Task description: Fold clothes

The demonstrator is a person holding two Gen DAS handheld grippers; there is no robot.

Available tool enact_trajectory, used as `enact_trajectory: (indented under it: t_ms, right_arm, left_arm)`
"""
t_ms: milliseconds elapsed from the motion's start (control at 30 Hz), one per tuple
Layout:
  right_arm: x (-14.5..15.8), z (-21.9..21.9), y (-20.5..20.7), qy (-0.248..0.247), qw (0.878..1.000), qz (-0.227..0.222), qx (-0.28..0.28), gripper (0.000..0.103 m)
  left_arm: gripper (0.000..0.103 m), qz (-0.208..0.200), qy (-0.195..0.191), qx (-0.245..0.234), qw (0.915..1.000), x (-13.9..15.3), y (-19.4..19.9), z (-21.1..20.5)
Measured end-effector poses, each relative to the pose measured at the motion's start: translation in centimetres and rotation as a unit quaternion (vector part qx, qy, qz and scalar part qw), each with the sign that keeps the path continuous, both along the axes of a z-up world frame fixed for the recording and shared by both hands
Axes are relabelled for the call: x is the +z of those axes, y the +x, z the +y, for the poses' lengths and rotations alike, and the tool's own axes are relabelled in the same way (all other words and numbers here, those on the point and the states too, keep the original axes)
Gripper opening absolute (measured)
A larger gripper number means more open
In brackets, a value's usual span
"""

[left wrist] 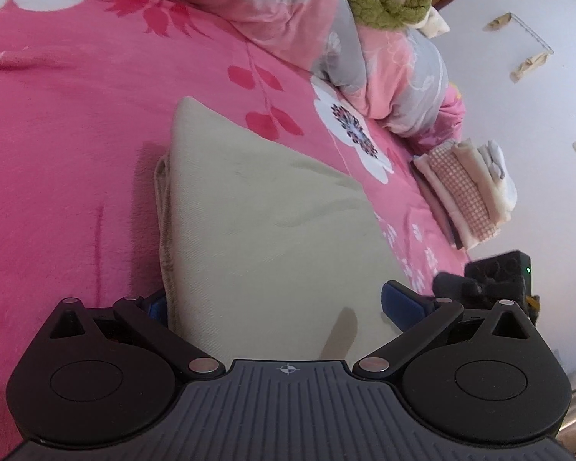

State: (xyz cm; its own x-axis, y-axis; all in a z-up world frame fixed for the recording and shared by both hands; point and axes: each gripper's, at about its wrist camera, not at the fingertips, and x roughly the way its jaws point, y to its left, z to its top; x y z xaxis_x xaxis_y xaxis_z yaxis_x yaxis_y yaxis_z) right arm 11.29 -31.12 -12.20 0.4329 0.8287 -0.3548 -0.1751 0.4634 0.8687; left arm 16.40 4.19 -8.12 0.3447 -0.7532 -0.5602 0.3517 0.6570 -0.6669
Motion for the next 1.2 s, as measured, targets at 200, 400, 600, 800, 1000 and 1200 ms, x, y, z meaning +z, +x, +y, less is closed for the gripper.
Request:
enact_trajectory:
  t_ms: [200,400,600,800,1000,1200]
  right_arm:
    - [-0.1,1.1,0.5,-0.016,0.999,-0.034,0.01,0.081]
    - [-1.4,-1.6,-1.2,0.029,1.0,0.0,-0.003,0.053]
    - [-1.8,-0.7,-0.9,0.031,0.999,-0.012,0.02,0.052]
    - [-2.3,-0.2,-0.8,0.05,0.999,-0.012,0.01,0.025]
    - [-1.0,-1.9,-2.6,0.061,0.998,-0.009,-0.001,0.023]
    - [-1.0,-5.6,-5.4,0.047,0.999,0.004,0.012,0.025]
  left_arm:
    - [0.103,0.001,0.008,-0.005,1.0,0.3,-0.3,0.1]
    - [0.103,0.031,0.028,-0.029,0.9987,1.2,-1.2,0.8]
    - [0.103,0.035,0.013,0.005,0.9993,0.4,-0.8,-0.4]
    - [0.103,0.05,-0.031,0.021,0.998,0.8,-1.6,-0.5]
    - [0.103,0.081,-0.059,-0.019,0.9948,1.2,-4.1,-2.6]
    - [0.101,0.075,-0.045,-0.058,0.9945,0.6,-6.5,-4.6]
